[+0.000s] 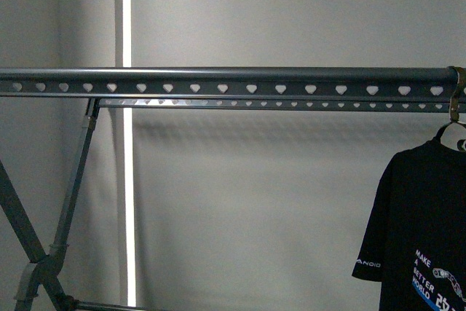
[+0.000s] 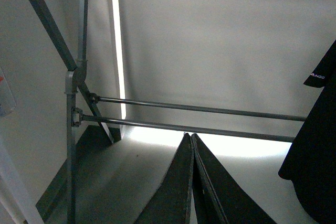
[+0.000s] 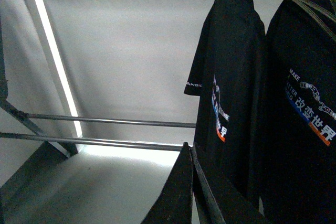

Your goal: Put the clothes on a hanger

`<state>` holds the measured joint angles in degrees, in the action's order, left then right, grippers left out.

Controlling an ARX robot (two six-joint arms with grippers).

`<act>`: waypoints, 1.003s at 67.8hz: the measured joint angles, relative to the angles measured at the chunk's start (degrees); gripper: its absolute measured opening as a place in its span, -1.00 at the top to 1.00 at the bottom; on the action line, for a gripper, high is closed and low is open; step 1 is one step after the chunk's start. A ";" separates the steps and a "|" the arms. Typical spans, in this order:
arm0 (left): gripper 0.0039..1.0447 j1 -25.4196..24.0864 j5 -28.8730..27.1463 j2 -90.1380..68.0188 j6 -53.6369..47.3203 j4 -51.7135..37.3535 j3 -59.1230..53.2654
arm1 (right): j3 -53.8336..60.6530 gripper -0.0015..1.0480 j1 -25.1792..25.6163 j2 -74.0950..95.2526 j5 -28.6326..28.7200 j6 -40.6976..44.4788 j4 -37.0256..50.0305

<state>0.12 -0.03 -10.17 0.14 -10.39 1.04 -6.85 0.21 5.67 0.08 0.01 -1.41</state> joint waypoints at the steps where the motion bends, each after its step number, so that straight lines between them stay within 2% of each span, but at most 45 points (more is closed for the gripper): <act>1: 0.94 0.00 0.00 0.46 0.00 0.44 0.00 | 0.24 0.95 0.00 -0.20 0.00 0.00 0.07; 9: 0.94 0.00 0.04 8.81 -0.02 9.75 0.00 | 1.57 0.95 0.02 -1.09 -0.02 0.00 0.37; 68: 0.94 0.00 0.02 9.92 -0.02 10.25 0.00 | 6.49 0.95 0.00 -5.42 0.00 0.00 1.20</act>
<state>0.12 -0.01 -0.25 0.12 -0.14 1.04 -0.36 0.21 0.25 0.08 0.01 -0.21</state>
